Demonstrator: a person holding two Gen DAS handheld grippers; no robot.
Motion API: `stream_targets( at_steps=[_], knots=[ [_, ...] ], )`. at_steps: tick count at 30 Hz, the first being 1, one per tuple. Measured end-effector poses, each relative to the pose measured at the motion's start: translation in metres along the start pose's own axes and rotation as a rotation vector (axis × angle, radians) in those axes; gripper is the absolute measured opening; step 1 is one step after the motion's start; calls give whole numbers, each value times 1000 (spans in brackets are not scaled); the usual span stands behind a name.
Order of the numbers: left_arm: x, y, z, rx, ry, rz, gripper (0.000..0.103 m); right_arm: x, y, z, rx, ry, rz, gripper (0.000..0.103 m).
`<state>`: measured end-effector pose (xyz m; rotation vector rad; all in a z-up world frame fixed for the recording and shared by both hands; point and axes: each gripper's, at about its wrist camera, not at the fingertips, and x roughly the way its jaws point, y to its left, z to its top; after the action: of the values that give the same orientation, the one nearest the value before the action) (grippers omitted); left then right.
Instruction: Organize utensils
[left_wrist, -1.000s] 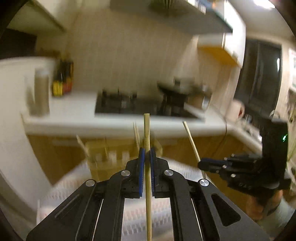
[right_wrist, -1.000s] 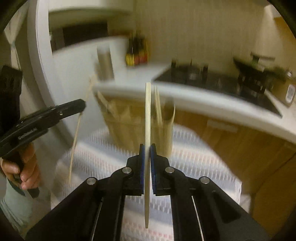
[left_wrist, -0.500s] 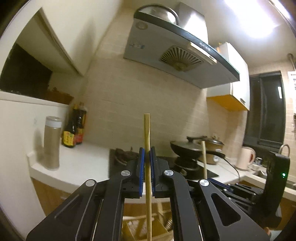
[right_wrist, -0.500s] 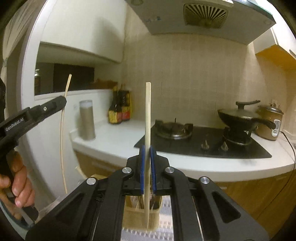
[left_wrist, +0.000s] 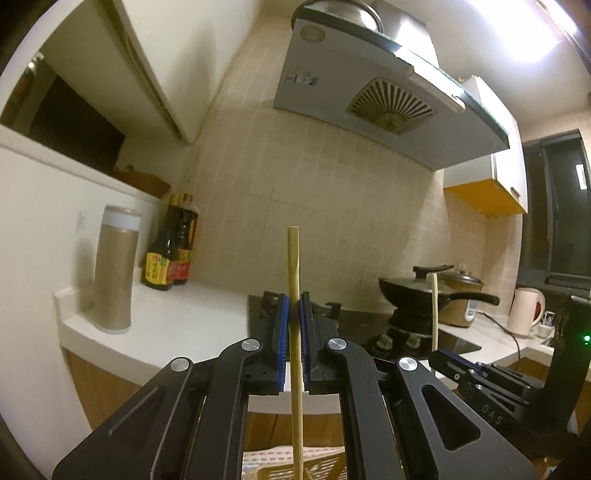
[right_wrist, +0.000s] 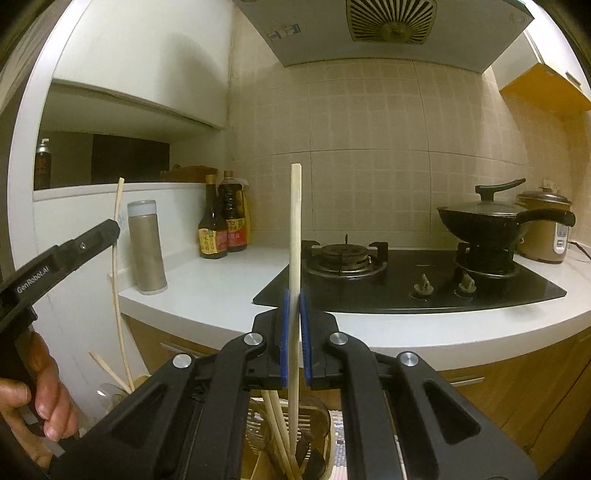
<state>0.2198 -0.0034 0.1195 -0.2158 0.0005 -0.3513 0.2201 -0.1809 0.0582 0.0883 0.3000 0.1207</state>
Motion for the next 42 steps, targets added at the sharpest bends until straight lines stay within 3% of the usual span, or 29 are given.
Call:
stream_targets(
  at_steps=[8, 15, 19, 22, 23, 26, 28, 31, 36, 39, 42],
  knots=[
    [10, 7, -19, 6, 46, -24, 4, 12, 1, -24, -1, 29, -9, 4],
    [3, 11, -23, -14, 85, -76, 7, -6, 3, -31, -19, 44, 8, 5],
    [-10, 11, -19, -12, 105, -99, 26, -22, 2, -34, -18, 83, 34, 13],
    [-29, 9, -13, -21, 117, -134, 47, -38, 0, -36, -6, 107, 45, 14],
    [-34, 8, -11, -20, 118, -137, 47, -42, 0, -36, -4, 111, 48, 15],
    [-59, 4, -3, -18, 126, -160, 53, -65, 0, -36, 5, 119, 59, 33],
    [-76, 2, 0, -28, 117, -175, 62, -80, 0, -36, 18, 111, 62, 62],
    [-100, -3, 2, -44, 110, -202, 72, -108, 3, -35, 25, 92, 60, 62],
    [-135, -14, -8, -36, 106, -183, 82, -140, 12, -41, 25, 93, 32, 63],
    [-153, -19, -19, -40, 100, -142, 87, -155, 16, -52, 15, 84, 4, 76],
    [-164, -22, -32, -40, 102, -72, 90, -163, 17, -63, 20, 70, -29, 83]
  ],
)
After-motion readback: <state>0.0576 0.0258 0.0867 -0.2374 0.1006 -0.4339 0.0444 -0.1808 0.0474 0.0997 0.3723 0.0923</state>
